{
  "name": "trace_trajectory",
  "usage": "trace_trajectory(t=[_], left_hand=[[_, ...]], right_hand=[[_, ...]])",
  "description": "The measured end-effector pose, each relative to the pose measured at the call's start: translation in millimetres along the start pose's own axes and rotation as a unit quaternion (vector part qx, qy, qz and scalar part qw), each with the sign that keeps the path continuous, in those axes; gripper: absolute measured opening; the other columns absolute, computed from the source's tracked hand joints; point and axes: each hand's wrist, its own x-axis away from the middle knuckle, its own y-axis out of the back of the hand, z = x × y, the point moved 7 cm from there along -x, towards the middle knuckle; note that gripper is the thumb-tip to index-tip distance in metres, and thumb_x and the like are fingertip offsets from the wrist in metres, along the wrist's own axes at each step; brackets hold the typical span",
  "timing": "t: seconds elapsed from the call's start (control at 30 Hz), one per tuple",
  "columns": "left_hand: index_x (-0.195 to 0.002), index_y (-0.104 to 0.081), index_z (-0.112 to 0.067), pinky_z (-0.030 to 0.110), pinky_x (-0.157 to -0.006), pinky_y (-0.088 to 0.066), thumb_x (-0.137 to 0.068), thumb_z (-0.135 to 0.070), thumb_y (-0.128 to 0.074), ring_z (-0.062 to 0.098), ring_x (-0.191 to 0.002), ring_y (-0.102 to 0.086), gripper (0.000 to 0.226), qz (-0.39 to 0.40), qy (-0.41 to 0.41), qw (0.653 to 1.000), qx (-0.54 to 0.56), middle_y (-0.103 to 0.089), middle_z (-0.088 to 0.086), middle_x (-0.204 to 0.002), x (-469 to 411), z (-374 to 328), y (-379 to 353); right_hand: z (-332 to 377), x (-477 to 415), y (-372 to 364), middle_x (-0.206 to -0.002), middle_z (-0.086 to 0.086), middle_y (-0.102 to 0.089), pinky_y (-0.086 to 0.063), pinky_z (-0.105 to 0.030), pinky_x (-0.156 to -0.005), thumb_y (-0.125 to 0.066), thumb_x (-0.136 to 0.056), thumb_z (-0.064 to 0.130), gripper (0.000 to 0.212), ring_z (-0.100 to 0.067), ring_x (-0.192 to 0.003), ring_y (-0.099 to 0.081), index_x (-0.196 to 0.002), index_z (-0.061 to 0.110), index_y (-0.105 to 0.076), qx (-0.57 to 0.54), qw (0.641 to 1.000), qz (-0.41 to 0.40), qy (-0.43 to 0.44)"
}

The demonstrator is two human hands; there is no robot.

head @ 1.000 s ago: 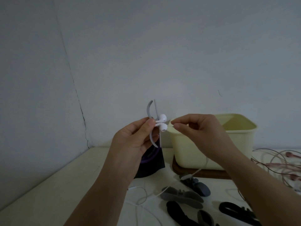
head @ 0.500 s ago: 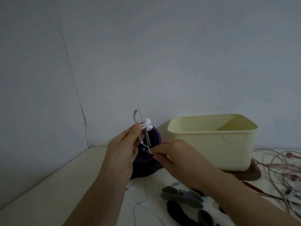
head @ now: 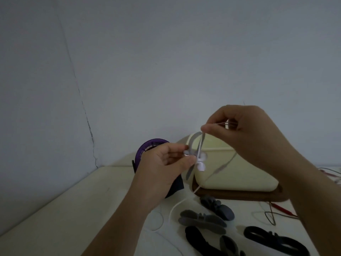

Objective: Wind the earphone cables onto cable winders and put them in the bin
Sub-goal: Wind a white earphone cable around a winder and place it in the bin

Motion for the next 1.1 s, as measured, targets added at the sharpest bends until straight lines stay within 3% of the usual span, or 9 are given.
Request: trace_trajectory(t=[0.13, 0.23, 0.33, 0.5, 0.63, 0.77, 0.87, 0.93, 1.1], left_hand=[[-0.089, -0.067, -0.022, 0.008, -0.066, -0.049, -0.062, -0.024, -0.071, 0.0, -0.074, -0.069, 0.028, 0.049, -0.018, 0.999, 0.011, -0.074, -0.013, -0.08, 6, -12, -7], [-0.084, -0.072, -0.019, 0.012, -0.066, -0.052, -0.056, -0.024, -0.07, 0.004, -0.074, -0.07, 0.029, 0.075, -0.015, 0.993, 0.087, -0.076, -0.006, -0.081, 8, -20, -12], [-0.075, -0.079, -0.019, 0.02, -0.069, -0.057, -0.054, -0.027, -0.069, 0.01, -0.076, -0.072, 0.025, 0.063, 0.007, 0.974, 0.216, -0.076, 0.001, -0.086, 6, -20, -10], [-0.107, -0.067, -0.002, 0.027, -0.077, -0.059, -0.074, -0.019, -0.06, 0.015, -0.083, -0.071, 0.038, -0.046, 0.051, 0.939, 0.337, -0.074, 0.011, -0.097, -3, 2, 14], [-0.104, -0.068, -0.002, 0.023, -0.073, -0.059, -0.081, -0.015, -0.058, 0.012, -0.083, -0.072, 0.029, -0.083, 0.069, 0.927, 0.358, -0.075, 0.01, -0.1, -6, 14, 21], [-0.104, -0.07, -0.004, 0.028, -0.082, -0.058, -0.09, -0.012, -0.056, 0.014, -0.088, -0.071, 0.021, -0.094, 0.084, 0.944, 0.304, -0.074, 0.01, -0.101, -8, 27, 24], [-0.09, -0.077, -0.021, 0.034, -0.092, -0.053, -0.088, -0.015, -0.063, 0.014, -0.092, -0.071, 0.015, -0.114, 0.064, 0.984, 0.118, -0.076, 0.001, -0.094, -7, 31, 29], [-0.089, -0.074, -0.025, 0.033, -0.091, -0.052, -0.085, -0.016, -0.068, 0.01, -0.087, -0.071, 0.011, -0.104, 0.054, 0.992, 0.039, -0.076, -0.005, -0.088, -8, 29, 27], [-0.099, -0.069, -0.02, 0.011, -0.073, -0.051, -0.081, -0.013, -0.071, 0.001, -0.082, -0.07, 0.02, -0.025, 0.047, 0.998, -0.021, -0.075, -0.011, -0.085, -7, 23, 12]], right_hand=[[-18, 0, -2, -0.045, 0.02, -0.054, -0.031, -0.012, -0.043, -0.068, -0.076, 0.039, 0.018, -0.005, -0.041, -0.044, -0.071, 0.021, -0.069, -0.092, 0.994, 0.007, -0.056], [-30, 3, -15, -0.059, 0.005, -0.064, -0.041, -0.038, -0.053, -0.062, -0.067, 0.051, 0.029, -0.024, -0.053, -0.051, -0.069, 0.024, -0.071, -0.167, 0.981, 0.024, -0.096], [-33, 12, -44, -0.056, 0.006, -0.053, -0.034, -0.023, -0.054, -0.063, -0.08, 0.036, 0.02, -0.011, -0.053, -0.04, -0.072, 0.019, -0.07, -0.231, 0.962, 0.078, -0.127], [-12, 25, -88, -0.053, 0.002, -0.044, -0.031, -0.015, -0.049, -0.052, -0.095, 0.026, 0.026, -0.004, -0.045, -0.038, -0.076, 0.016, -0.065, -0.096, 0.981, 0.156, -0.056], [-3, 31, -101, -0.056, -0.001, -0.046, -0.031, -0.023, -0.051, -0.045, -0.099, 0.03, 0.032, -0.012, -0.049, -0.04, -0.091, 0.007, -0.066, -0.01, 0.977, 0.211, -0.015], [1, 31, -99, -0.061, -0.004, -0.049, -0.034, -0.027, -0.055, -0.042, -0.1, 0.031, 0.035, -0.013, -0.052, -0.04, -0.084, 0.007, -0.062, 0.054, 0.966, 0.251, -0.006], [13, 32, -92, -0.059, 0.003, -0.043, -0.037, -0.025, -0.058, -0.04, -0.1, 0.03, 0.036, -0.009, -0.053, -0.04, -0.067, 0.021, -0.049, 0.119, 0.953, 0.277, 0.039], [22, 29, -80, -0.061, 0.007, -0.044, -0.037, -0.019, -0.058, -0.039, -0.1, 0.03, 0.034, -0.006, -0.053, -0.04, -0.069, 0.024, -0.052, 0.128, 0.953, 0.271, 0.051], [13, 8, -33, -0.069, 0.011, -0.062, -0.046, -0.017, -0.062, -0.047, -0.081, 0.047, 0.031, -0.004, -0.063, -0.056, -0.082, 0.026, -0.071, 0.072, 0.985, 0.158, 0.0]])
